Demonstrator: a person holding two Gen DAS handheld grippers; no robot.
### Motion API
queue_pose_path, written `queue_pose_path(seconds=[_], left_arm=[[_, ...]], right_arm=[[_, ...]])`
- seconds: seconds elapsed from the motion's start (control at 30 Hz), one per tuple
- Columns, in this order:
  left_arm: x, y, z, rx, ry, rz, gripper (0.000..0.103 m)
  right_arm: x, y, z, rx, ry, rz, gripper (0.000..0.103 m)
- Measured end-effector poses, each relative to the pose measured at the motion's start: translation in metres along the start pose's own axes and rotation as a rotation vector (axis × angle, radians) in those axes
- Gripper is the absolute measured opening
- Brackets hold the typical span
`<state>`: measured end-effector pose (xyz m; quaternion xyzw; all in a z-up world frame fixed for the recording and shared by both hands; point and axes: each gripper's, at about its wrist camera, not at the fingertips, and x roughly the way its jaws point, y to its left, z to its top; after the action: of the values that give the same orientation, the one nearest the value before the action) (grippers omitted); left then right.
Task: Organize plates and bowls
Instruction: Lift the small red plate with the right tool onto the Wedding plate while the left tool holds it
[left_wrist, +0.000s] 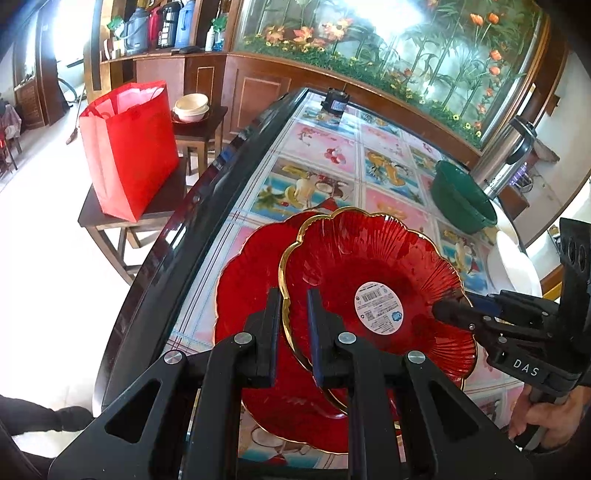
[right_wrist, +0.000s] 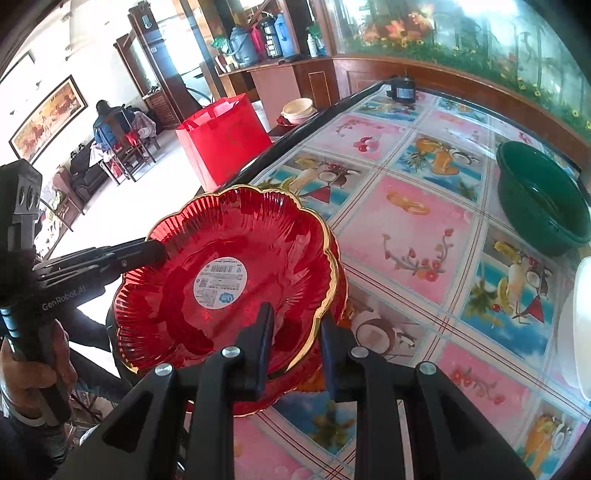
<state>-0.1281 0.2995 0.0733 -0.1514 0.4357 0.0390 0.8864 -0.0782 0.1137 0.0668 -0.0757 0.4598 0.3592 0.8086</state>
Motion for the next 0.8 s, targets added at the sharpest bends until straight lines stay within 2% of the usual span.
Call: queue_pose_path(seconds=[0.37,0.5,0.73,0.8], left_arm=[[0.023,0.008,-0.01,0.015,0.053,0.046,0.013],[0.027,0.009,-0.015,0.026,0.056,0.062,0.013],[0.031,0.009,-0.017,0.039,0.042,0.097,0.013],[0.031,0.008,-0.017,0.049,0.038,0.114,0.013]], right_arm=[[0.03,0.009,0.004,-0.068,0.096,-0.065,0.028],[0.031,0.015,0.003,-0.099,0.106,-0.086,0.033],[0.036,0.022,0.002,-0.142,0.122,-0.114,0.034],[0.039,0.026,0.004,-0.162,0.136,-0.124,0.038]])
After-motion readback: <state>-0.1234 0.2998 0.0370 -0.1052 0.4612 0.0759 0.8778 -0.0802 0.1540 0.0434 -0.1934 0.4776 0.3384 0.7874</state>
